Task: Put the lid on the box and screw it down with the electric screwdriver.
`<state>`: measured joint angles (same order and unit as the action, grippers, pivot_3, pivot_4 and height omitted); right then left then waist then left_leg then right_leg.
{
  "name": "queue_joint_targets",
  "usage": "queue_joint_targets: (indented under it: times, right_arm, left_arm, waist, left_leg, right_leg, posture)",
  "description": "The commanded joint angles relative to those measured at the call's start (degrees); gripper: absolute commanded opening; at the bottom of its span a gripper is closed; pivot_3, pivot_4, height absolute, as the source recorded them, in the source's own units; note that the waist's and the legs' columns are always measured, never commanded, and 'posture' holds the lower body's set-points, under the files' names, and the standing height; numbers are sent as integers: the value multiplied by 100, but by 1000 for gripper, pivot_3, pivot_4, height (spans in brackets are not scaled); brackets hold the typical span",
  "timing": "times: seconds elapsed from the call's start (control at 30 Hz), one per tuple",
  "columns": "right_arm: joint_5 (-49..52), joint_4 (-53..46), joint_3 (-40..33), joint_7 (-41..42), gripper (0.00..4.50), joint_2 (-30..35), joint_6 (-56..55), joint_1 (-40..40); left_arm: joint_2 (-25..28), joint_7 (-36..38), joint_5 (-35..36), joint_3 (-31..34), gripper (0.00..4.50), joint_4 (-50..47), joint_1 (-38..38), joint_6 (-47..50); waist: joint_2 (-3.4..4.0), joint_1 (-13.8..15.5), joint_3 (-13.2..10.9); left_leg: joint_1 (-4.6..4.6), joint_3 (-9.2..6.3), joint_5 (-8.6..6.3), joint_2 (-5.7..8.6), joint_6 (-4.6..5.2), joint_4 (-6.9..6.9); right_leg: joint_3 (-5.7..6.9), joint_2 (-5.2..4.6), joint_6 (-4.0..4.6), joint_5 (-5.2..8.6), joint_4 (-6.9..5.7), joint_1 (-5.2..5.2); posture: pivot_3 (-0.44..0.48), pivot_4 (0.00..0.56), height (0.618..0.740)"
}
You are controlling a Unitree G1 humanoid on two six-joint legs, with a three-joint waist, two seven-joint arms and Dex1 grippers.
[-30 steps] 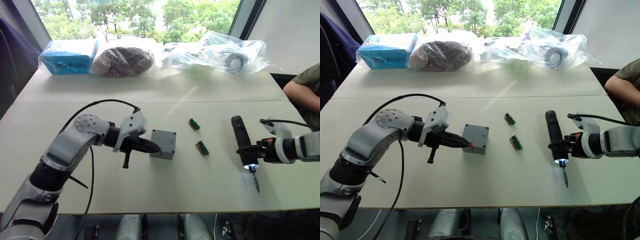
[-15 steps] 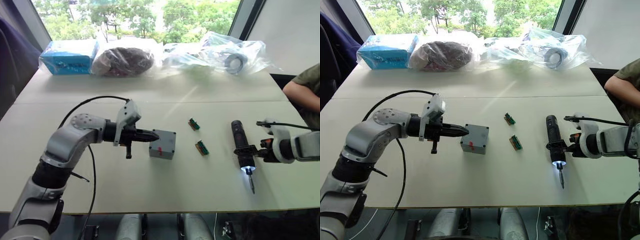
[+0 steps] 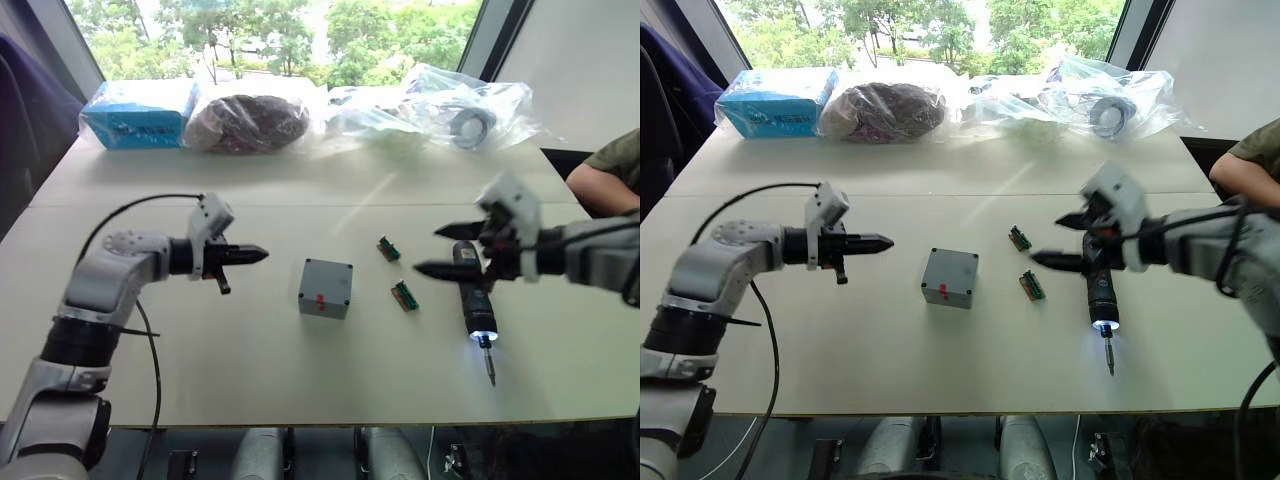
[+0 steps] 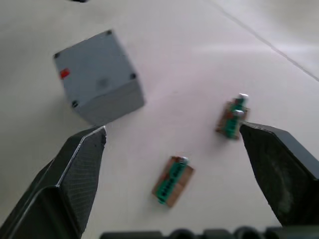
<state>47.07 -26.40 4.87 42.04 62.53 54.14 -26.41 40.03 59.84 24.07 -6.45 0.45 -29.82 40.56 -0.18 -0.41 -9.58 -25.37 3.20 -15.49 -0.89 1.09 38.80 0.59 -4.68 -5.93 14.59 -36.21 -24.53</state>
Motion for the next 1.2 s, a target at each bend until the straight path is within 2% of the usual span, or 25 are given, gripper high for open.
queue_joint_targets:
  times: [0.03, 0.2, 0.5, 0.73, 0.97, 1.1, 1.2]
  right_arm:
    - [-503, -559, 491, -118, 4470, -480, -302, 176]
    - [-1448, -554, 1237, -158, 4470, -746, -490, 331]
    - [-2108, -69, 1674, -187, 4470, -1753, -549, 127]
    - [-1673, -480, 1524, 91, 4470, -2104, -4, 103]
    - [-1294, -756, 1287, -40, 4470, -2428, 618, 129]
    - [-1258, -893, 1123, -82, 4470, -2332, 777, 105]
    - [-1049, -1011, 651, 108, 4470, -1997, 877, 27]
  left_arm:
    - [-82, -226, -124, -129, 0, -581, 166, -14]
    - [-226, -463, -230, -237, 0, -775, 333, -1]
    - [-535, -461, -625, -733, 0, -547, 177, -362]
    - [-885, -163, -769, -950, 0, -95, -321, -760]
    - [-1035, 201, -919, -1028, 0, 385, -752, -953]
    - [-1035, 98, -1057, -832, 0, 690, -896, -1096]
    - [-781, 165, -1002, -603, 0, 590, -829, -970]
  waist:
    - [-1, -3, 0]
    - [-5, 28, 2]
    - [-6, 101, 3]
    - [-7, 110, 4]
    - [-8, 108, 4]
    - [-8, 109, 4]
    - [-8, 106, 4]
  left_leg:
    - [-2, -1, -2, 0, 3, 10]
    - [7, 0, -3, 3, 4, 36]
    - [11, 0, -2, 3, 4, 36]
    - [10, 0, -3, 8, 4, 38]
    - [11, -2, -3, 9, 4, 38]
    - [11, -2, -3, 12, 4, 39]
    - [11, -2, -3, 12, 4, 39]
  right_leg:
    - [0, 0, 0, 0, -4, 0]
    - [-1, -6, 3, -4, -14, 14]
    - [0, 0, 2, -4, -19, 17]
    - [1, 0, 2, -4, -20, 17]
    - [3, 2, 1, -4, -24, 17]
    - [3, 1, 1, -4, -26, 17]
    - [3, 1, 1, -4, -27, 17]
  posture:
    - [0, 150, 740]
    - [0, 150, 740]
    - [0, 150, 740]
    - [0, 150, 740]
    - [0, 150, 740]
    - [0, 150, 740]
    - [0, 150, 740]
